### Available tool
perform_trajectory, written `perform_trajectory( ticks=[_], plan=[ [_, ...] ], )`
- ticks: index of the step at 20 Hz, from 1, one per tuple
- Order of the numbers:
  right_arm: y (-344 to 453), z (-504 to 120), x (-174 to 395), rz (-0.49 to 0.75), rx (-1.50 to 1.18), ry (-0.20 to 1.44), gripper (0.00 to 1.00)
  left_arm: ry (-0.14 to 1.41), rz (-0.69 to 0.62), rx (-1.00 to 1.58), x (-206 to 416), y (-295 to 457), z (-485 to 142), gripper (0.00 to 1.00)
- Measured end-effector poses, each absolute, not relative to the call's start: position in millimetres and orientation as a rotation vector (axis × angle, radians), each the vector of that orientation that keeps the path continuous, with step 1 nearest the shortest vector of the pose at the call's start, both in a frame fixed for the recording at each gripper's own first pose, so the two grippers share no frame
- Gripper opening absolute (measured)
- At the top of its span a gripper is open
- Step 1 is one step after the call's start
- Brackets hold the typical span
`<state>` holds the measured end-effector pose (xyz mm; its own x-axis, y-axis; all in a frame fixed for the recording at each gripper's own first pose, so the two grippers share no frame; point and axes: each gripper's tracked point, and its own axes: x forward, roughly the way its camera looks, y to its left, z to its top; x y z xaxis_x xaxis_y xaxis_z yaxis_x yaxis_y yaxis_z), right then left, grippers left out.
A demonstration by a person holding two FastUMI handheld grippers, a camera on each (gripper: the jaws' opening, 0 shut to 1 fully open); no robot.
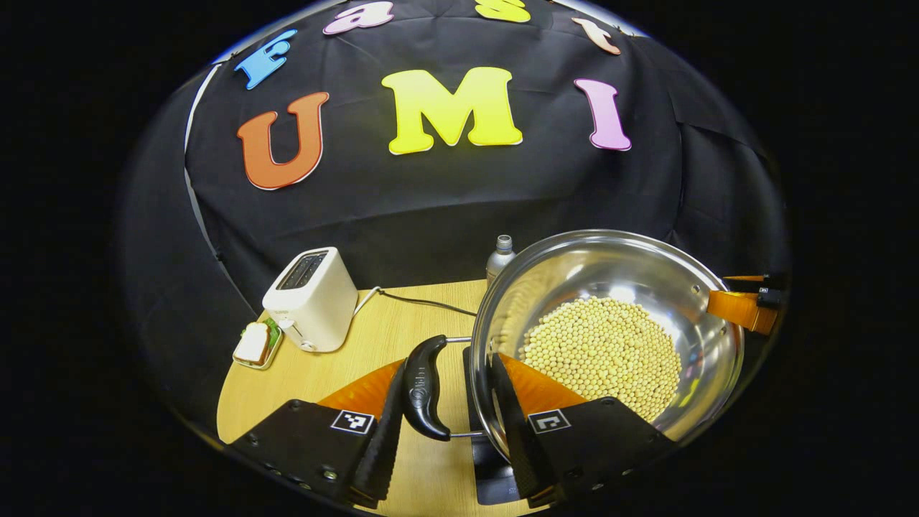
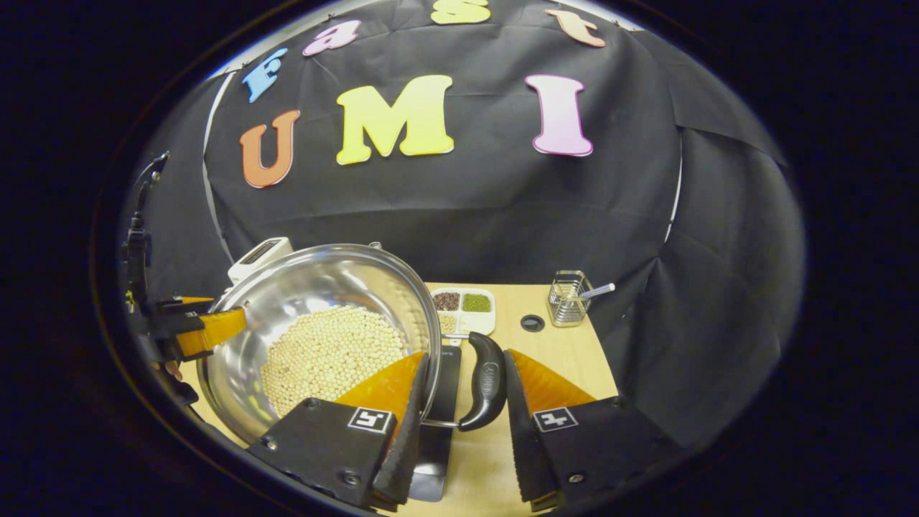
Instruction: First push the handle of the pot to place it horizontally, then grasp the pot with both hands and set it on the induction cooktop.
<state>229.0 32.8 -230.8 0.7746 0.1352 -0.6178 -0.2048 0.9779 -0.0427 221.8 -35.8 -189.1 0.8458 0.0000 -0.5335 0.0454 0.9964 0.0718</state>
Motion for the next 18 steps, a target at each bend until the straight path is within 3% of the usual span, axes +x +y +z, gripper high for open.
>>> perform_trajectory(
  ticks=[18],
  plan=[
    [36.1, -346.3, 262.3, 0.189, -0.113, 0.739, 0.55, 0.69, -0.024, 0.043, 253.6, -29.7, -302.5, 0.63]
  ],
)
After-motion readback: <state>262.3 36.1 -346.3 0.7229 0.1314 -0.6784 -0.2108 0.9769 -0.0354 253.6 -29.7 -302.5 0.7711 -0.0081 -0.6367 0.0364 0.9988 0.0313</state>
